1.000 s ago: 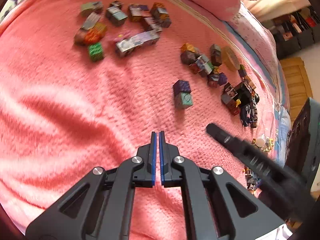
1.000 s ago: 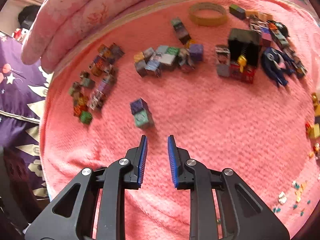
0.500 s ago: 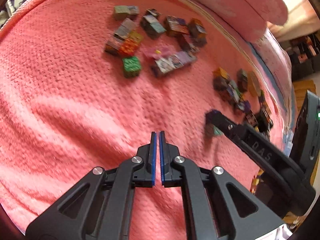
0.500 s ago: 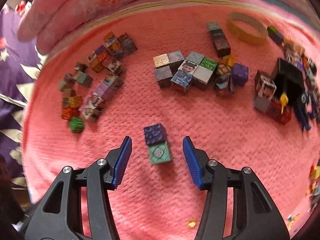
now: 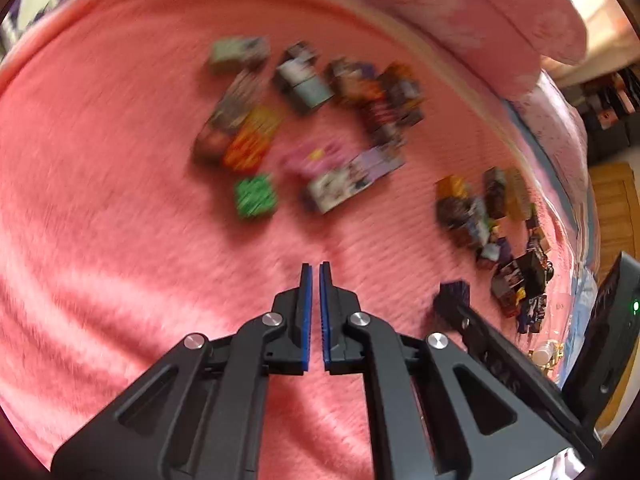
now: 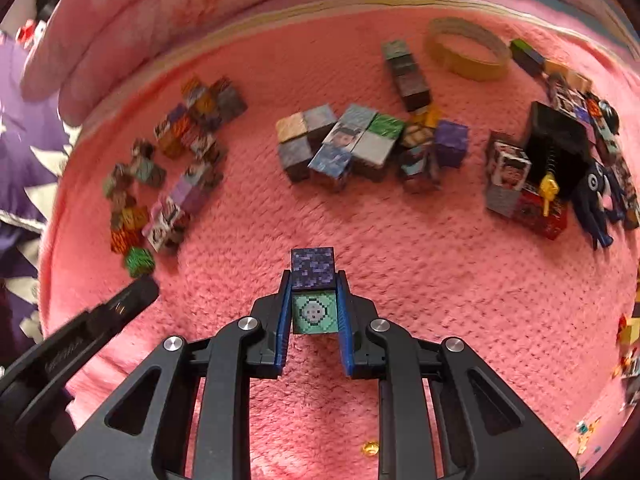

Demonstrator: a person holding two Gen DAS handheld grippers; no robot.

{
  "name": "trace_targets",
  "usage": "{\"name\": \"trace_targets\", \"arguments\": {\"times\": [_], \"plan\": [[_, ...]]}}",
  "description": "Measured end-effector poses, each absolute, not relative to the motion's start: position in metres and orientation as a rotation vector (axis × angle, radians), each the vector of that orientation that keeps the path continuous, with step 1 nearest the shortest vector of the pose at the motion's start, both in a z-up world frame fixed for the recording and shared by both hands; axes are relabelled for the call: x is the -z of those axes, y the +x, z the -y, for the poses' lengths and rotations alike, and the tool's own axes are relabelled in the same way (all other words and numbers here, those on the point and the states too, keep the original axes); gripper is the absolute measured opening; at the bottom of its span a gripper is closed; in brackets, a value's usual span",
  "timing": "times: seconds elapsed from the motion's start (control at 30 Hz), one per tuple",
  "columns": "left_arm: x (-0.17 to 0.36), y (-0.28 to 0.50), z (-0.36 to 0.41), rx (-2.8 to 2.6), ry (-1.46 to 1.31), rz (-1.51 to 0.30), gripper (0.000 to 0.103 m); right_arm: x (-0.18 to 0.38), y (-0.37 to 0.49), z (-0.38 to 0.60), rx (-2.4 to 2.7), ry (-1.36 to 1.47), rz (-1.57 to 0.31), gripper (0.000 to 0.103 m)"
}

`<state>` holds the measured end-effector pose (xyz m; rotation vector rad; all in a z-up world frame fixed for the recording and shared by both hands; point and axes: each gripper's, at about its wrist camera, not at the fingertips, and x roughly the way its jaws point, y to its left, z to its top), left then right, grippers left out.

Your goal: Collect trash

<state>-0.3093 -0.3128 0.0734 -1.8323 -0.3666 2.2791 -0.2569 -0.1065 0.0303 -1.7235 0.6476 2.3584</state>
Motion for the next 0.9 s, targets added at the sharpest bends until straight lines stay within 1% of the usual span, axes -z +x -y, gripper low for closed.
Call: {"name": "trace_targets", "arguments": {"times": [0.03,0.07,0.2,0.37,0.4,0.47,0.53,0.73,0.8,0.83,0.9], "plan": [[-0.074,-0.314,0.306,-2.272,-1.822,0.342,0.016,-0.032,-0.257,0.103,-2.360,-1.717,-0.656,0.018],[-0.075,-0.320,0.300,-2.271,-1.808,0.315,0.017,-0.034,-0.257,0.101,-2.361,-1.708,-0.664,0.018],[-0.067,-0.335,0.282,-2.232,-1.825,0.241,0.017,-0.037,-0.259,0.092,-2.352,-1.674,-0.708,0.018],[-0.053,-0.356,0.281,-2.233,-1.841,0.242,0.018,-0.042,-0.262,0.090,-2.351,-1.662,-0.744,0.018],[-0.052,-0.360,0.280,-2.232,-1.835,0.248,0.019,-0.043,-0.263,0.089,-2.353,-1.662,-0.746,0.018],[-0.050,-0.367,0.271,-2.216,-1.827,0.204,0.024,-0.042,-0.263,0.093,-2.356,-1.661,-0.748,0.018],[-0.050,-0.372,0.262,-2.210,-1.810,0.174,0.024,-0.041,-0.263,0.090,-2.353,-1.659,-0.755,0.018],[-0.042,-0.375,0.250,-2.148,-1.872,0.175,0.024,-0.042,-0.263,0.084,-2.342,-1.648,-0.760,0.018],[-0.042,-0.371,0.250,-2.128,-1.878,0.172,0.021,-0.041,-0.261,0.084,-2.336,-1.650,-0.762,0.018],[-0.042,-0.368,0.249,-2.118,-1.878,0.175,0.017,-0.041,-0.260,0.084,-2.332,-1.652,-0.765,0.018],[-0.046,-0.365,0.253,-2.119,-1.866,0.228,0.017,-0.040,-0.257,0.083,-2.325,-1.655,-0.773,0.018]]}}
